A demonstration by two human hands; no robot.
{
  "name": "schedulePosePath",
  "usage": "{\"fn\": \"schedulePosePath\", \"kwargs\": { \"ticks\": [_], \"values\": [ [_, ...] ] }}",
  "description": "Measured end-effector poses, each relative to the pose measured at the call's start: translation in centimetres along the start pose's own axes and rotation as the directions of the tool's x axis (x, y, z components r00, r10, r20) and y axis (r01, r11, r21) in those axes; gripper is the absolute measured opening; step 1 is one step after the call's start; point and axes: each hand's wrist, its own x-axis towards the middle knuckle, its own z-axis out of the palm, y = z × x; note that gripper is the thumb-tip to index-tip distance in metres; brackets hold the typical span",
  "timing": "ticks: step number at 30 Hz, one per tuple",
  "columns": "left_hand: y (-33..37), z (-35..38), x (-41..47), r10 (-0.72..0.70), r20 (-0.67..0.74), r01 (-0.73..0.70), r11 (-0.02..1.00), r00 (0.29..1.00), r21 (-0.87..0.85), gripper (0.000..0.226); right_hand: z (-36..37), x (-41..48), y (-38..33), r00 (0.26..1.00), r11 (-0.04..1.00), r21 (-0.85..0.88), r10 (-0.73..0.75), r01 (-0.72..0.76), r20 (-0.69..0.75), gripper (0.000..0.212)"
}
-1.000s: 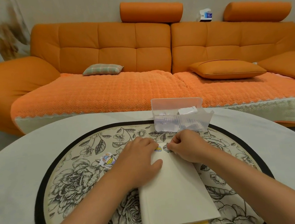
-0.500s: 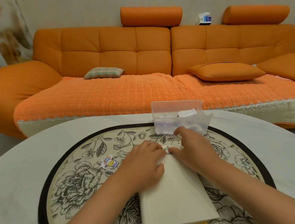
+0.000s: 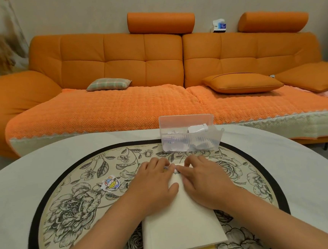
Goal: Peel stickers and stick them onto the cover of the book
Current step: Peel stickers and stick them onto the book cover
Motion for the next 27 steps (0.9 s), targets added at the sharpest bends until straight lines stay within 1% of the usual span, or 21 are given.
{"fn": "schedulePosePath", "kwargs": {
  "ticks": [4, 7, 10, 13, 20, 22, 25, 27],
  "values": [
    [0.8, -0.3, -0.5, 0.01, -0.084, -0.009, 1.0, 0.996, 0.02, 0.082, 0.2, 0.6, 0.1, 0.999, 1.0, -0.02, -0.02, 0.021, 0.043, 0.058],
    [1.0, -0.1, -0.9, 0.022, -0.059, -0.022, 1.0, 0.998, 0.0, 0.077, 0.3, 1.1, 0.2, 0.999, 1.0, -0.015, -0.026, 0.026, 0.037, 0.059],
    [0.8, -0.2, -1.3, 0.01, -0.083, -0.016, 0.998, 0.996, -0.06, 0.063, 0.4, 1.1, 0.3, 0.999, 1.0, 0.007, -0.021, 0.021, 0.032, 0.058],
    [0.7, -0.1, -1.4, -0.004, -0.026, 0.002, 0.997, 1.0, -0.072, 0.078, 0.4, 0.8, 0.3, 0.999, 1.0, -0.005, -0.029, 0.029, 0.018, 0.052],
    [0.7, -0.4, -1.2, -0.074, -0.016, 0.073, 0.995, 0.997, -0.068, 0.098, -0.8, -0.1, 0.3, 0.995, 0.997, -0.065, -0.037, 0.043, 0.089, 0.059],
    [0.8, -0.3, -1.1, -0.081, 0.007, 0.081, 0.996, 0.997, -0.045, 0.097, -0.9, -0.2, 0.3, 0.996, 0.997, -0.066, -0.037, 0.043, 0.078, 0.057],
    [0.8, 0.0, -1.2, -0.088, 0.117, 0.092, 0.996, 0.989, -0.024, 0.091, -0.8, -0.3, 0.2, 0.994, 0.997, -0.065, -0.043, 0.05, 0.105, 0.059],
    [0.6, 0.0, -1.2, -0.084, 0.152, 0.087, 0.996, 0.985, -0.01, 0.082, -0.6, -0.2, 0.3, 0.992, 0.998, -0.054, -0.038, 0.045, 0.119, 0.059]
  ]
}}
